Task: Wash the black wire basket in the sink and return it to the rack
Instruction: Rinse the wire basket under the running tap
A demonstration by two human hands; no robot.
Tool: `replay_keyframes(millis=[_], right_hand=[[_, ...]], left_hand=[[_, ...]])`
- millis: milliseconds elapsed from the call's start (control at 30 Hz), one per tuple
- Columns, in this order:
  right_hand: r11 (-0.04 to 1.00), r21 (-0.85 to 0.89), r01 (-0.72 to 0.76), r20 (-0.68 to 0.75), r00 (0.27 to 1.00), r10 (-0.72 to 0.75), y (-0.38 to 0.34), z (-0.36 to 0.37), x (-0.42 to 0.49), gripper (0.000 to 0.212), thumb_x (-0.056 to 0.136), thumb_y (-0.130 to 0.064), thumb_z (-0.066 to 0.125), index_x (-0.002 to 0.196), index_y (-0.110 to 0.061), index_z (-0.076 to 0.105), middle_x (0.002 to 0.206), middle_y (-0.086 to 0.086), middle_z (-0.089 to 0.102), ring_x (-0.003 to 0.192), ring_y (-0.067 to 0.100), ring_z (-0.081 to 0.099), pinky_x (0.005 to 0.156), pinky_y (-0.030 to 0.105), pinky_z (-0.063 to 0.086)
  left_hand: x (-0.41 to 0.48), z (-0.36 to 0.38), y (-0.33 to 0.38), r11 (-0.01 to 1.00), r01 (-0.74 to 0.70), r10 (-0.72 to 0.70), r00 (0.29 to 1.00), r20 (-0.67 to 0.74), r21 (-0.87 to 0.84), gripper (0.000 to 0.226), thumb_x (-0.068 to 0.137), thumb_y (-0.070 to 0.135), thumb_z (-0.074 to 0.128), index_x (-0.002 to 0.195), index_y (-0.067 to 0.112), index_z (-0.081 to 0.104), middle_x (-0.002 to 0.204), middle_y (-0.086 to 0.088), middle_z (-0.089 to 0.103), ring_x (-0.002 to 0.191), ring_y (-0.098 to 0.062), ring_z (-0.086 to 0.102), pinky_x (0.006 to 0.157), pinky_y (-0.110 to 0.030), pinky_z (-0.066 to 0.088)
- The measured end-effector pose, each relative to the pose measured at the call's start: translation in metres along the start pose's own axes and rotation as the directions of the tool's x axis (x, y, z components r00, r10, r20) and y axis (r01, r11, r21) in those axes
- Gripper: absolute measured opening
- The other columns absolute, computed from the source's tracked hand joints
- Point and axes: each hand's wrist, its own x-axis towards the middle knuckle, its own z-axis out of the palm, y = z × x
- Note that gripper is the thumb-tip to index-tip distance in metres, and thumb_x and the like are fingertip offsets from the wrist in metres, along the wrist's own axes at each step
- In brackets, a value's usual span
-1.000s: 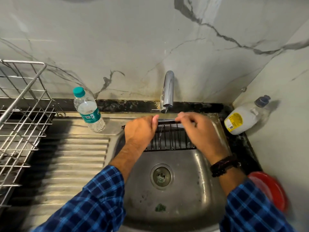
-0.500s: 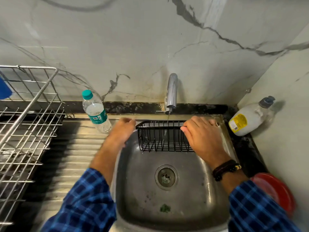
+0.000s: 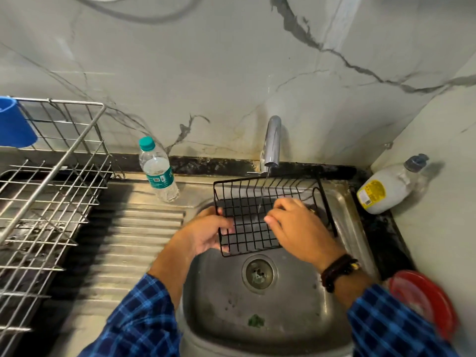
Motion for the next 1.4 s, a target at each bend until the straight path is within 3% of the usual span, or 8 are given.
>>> replay_keyframes(millis=[200,433,667,733,867,1033,1167,1400], right_hand=[[0.994,-0.109,0.000,0.367,0.929,0.040,-0.029,0.040,0.051,0.070,0.106,-0.044,0.035,0.156,-0.042,-0.014,0.157,0.014,-0.037,0.148,0.034,-0.027,0.123,0.056,-0.005],[0.950,-0.311,0.033,0.500,0.856,0.134,0.007,0.032,0.019,0.092,0.097,-0.054,0.050,0.151,-0.041,-0.024,0.154,-0.004,-0.042,0.145,0.022,-0.033,0.121,0.059,-0.009],[0.830,-0.210,-0.516,0.423,0.718,0.553,-0.015,0.021,0.018,0.087,0.097,-0.063,0.041,0.159,-0.012,0.005,0.166,0.022,-0.001,0.150,0.038,0.022,0.118,0.049,0.027],[0.882,-0.156,-0.445,0.255,0.845,0.471,-0.045,0.015,0.035,0.051,0.102,-0.053,0.041,0.131,-0.015,0.056,0.133,0.014,0.059,0.116,0.028,0.061,0.091,0.038,0.051],[0.897,0.276,-0.345,0.192,0.934,0.300,-0.054,0.011,0.078,0.024,0.102,-0.029,0.049,0.088,-0.019,0.065,0.082,-0.003,0.062,0.082,0.018,0.062,0.071,0.030,0.049],[0.317,0.714,-0.625,0.517,0.775,0.363,-0.010,0.012,0.071,0.020,0.104,-0.026,0.052,0.112,-0.016,0.067,0.099,0.002,0.076,0.093,0.015,0.072,0.085,0.031,0.055],[-0.206,0.851,-0.483,0.474,0.537,0.698,0.043,0.026,0.042,0.021,0.104,-0.016,0.045,0.107,-0.011,0.065,0.106,0.010,0.074,0.093,0.020,0.070,0.083,0.034,0.055],[0.170,0.735,-0.656,0.277,0.520,0.808,0.022,0.046,0.024,0.013,0.098,-0.022,0.056,0.093,-0.015,0.066,0.081,0.003,0.067,0.073,0.018,0.060,0.065,0.031,0.051]], left_hand=[[-0.012,0.024,-0.003,0.993,-0.056,0.061,0.997,-0.044,0.099,0.034,0.093,-0.004,0.048,0.118,0.020,0.046,0.111,-0.006,0.066,0.099,-0.023,0.061,0.066,-0.043,0.050],[-0.013,0.012,-0.014,0.993,-0.113,0.119,0.974,-0.195,0.044,0.017,0.105,0.012,0.044,0.106,0.027,0.051,0.114,0.004,0.069,0.106,-0.018,0.066,0.086,-0.051,0.050],[0.000,0.021,-0.009,0.974,-0.192,0.212,0.958,-0.194,0.121,0.019,0.101,0.009,0.049,0.103,0.028,0.053,0.119,0.009,0.066,0.112,-0.017,0.059,0.079,-0.040,0.045],[0.006,0.029,-0.006,0.968,-0.209,0.229,0.961,-0.154,0.140,0.019,0.100,0.006,0.048,0.107,0.023,0.053,0.113,0.005,0.069,0.106,-0.018,0.062,0.072,-0.038,0.044],[0.009,0.040,-0.004,0.957,-0.242,0.256,0.964,-0.075,0.161,0.026,0.098,0.003,0.046,0.114,0.022,0.053,0.100,-0.001,0.068,0.095,-0.018,0.059,0.068,-0.037,0.044],[0.008,0.039,-0.014,0.960,-0.236,0.257,0.957,-0.133,0.153,0.016,0.106,0.014,0.043,0.115,0.022,0.053,0.111,0.009,0.069,0.100,-0.012,0.061,0.077,-0.038,0.046],[0.006,0.027,-0.026,0.967,-0.213,0.235,0.959,-0.158,0.143,0.020,0.107,0.015,0.039,0.100,0.031,0.049,0.122,0.014,0.063,0.112,-0.012,0.061,0.081,-0.039,0.045],[0.006,0.026,-0.036,0.973,-0.226,0.232,0.946,-0.228,0.055,0.029,0.102,0.002,0.040,0.095,0.028,0.051,0.125,0.007,0.066,0.118,-0.017,0.060,0.084,-0.042,0.042]])
